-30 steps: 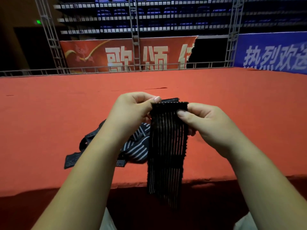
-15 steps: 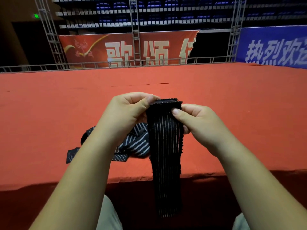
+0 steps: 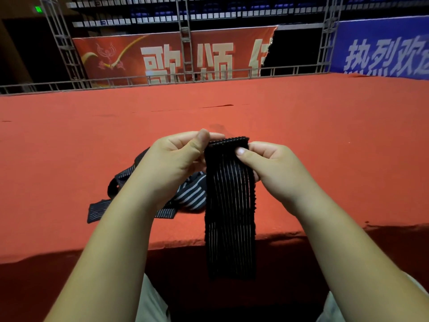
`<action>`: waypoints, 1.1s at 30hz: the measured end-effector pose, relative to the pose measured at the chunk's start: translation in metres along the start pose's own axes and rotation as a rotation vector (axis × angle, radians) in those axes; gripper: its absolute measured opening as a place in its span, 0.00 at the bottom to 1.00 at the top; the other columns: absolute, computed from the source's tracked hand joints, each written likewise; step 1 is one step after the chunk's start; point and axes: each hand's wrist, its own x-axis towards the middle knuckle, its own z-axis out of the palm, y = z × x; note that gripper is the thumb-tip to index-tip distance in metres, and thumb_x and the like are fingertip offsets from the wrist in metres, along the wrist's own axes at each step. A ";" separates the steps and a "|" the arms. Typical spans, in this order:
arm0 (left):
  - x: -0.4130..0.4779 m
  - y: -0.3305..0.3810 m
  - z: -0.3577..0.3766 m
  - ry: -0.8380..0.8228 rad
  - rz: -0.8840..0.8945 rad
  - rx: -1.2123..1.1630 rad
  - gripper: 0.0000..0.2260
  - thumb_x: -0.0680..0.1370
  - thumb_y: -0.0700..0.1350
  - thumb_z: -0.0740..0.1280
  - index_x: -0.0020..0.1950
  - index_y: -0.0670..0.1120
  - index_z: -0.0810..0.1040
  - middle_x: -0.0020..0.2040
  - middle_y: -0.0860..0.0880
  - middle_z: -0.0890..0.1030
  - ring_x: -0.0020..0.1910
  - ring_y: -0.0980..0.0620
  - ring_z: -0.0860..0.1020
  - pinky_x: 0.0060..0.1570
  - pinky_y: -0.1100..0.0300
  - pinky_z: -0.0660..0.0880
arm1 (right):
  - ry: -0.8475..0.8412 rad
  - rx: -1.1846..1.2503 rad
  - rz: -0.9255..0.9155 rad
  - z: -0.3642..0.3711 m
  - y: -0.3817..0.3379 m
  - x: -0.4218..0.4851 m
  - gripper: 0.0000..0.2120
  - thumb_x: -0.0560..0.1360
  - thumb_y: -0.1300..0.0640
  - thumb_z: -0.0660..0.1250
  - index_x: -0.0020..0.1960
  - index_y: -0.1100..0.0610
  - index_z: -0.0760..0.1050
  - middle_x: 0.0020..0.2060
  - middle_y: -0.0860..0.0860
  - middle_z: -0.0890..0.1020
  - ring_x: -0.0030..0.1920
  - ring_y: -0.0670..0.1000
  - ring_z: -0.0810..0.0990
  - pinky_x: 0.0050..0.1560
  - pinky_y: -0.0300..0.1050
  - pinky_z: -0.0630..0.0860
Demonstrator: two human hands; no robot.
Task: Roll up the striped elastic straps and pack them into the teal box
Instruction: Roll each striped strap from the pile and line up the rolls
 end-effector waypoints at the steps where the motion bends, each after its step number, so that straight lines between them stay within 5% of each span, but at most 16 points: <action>1: -0.001 -0.003 -0.001 -0.015 0.001 0.003 0.19 0.80 0.62 0.71 0.62 0.51 0.89 0.55 0.46 0.88 0.53 0.46 0.85 0.63 0.47 0.80 | 0.003 0.007 0.004 0.000 0.002 0.000 0.12 0.86 0.56 0.66 0.47 0.56 0.85 0.31 0.40 0.82 0.30 0.38 0.76 0.34 0.31 0.70; 4: -0.003 -0.008 -0.004 -0.053 0.015 -0.008 0.16 0.79 0.53 0.77 0.65 0.49 0.87 0.62 0.42 0.87 0.64 0.38 0.84 0.72 0.35 0.75 | 0.005 0.051 0.020 0.001 0.005 0.001 0.11 0.86 0.55 0.67 0.50 0.56 0.86 0.36 0.43 0.86 0.34 0.40 0.80 0.36 0.32 0.73; 8: -0.004 -0.009 0.001 -0.006 0.018 -0.020 0.13 0.81 0.39 0.73 0.65 0.47 0.87 0.61 0.42 0.88 0.64 0.41 0.85 0.72 0.40 0.76 | 0.003 0.045 0.043 0.001 0.011 0.004 0.11 0.86 0.52 0.68 0.53 0.55 0.87 0.44 0.49 0.89 0.42 0.45 0.85 0.43 0.40 0.78; 14: -0.005 -0.010 0.018 0.100 -0.019 -0.150 0.11 0.84 0.39 0.69 0.66 0.42 0.86 0.58 0.40 0.88 0.60 0.42 0.87 0.63 0.49 0.83 | 0.008 0.086 0.046 0.001 0.009 0.005 0.13 0.85 0.51 0.68 0.50 0.58 0.86 0.37 0.47 0.87 0.35 0.44 0.82 0.37 0.36 0.75; 18: -0.001 -0.011 0.025 0.133 -0.003 -0.234 0.11 0.87 0.40 0.66 0.65 0.39 0.85 0.59 0.37 0.87 0.61 0.38 0.86 0.62 0.45 0.82 | 0.068 -0.035 0.000 -0.001 0.007 0.003 0.16 0.84 0.48 0.70 0.40 0.54 0.81 0.26 0.40 0.78 0.28 0.40 0.73 0.32 0.33 0.69; 22: 0.005 -0.004 0.030 0.166 -0.056 -0.451 0.13 0.88 0.42 0.64 0.65 0.35 0.83 0.59 0.35 0.87 0.57 0.39 0.87 0.54 0.49 0.85 | 0.179 -0.087 -0.003 -0.002 0.013 0.003 0.13 0.80 0.40 0.73 0.49 0.51 0.83 0.38 0.41 0.85 0.37 0.42 0.81 0.42 0.40 0.75; 25: 0.012 -0.001 0.031 0.176 -0.079 -0.563 0.12 0.88 0.43 0.64 0.62 0.36 0.83 0.56 0.37 0.87 0.51 0.44 0.88 0.49 0.53 0.85 | 0.118 -0.129 -0.009 -0.005 0.013 -0.001 0.08 0.81 0.42 0.72 0.54 0.45 0.85 0.45 0.38 0.87 0.41 0.37 0.82 0.42 0.33 0.74; 33: 0.024 -0.001 0.033 0.203 -0.119 -0.650 0.15 0.88 0.44 0.64 0.66 0.33 0.80 0.54 0.35 0.86 0.49 0.41 0.88 0.48 0.47 0.86 | -0.078 -0.079 -0.031 -0.007 0.018 -0.006 0.11 0.85 0.53 0.70 0.46 0.58 0.80 0.29 0.39 0.77 0.28 0.39 0.71 0.33 0.32 0.67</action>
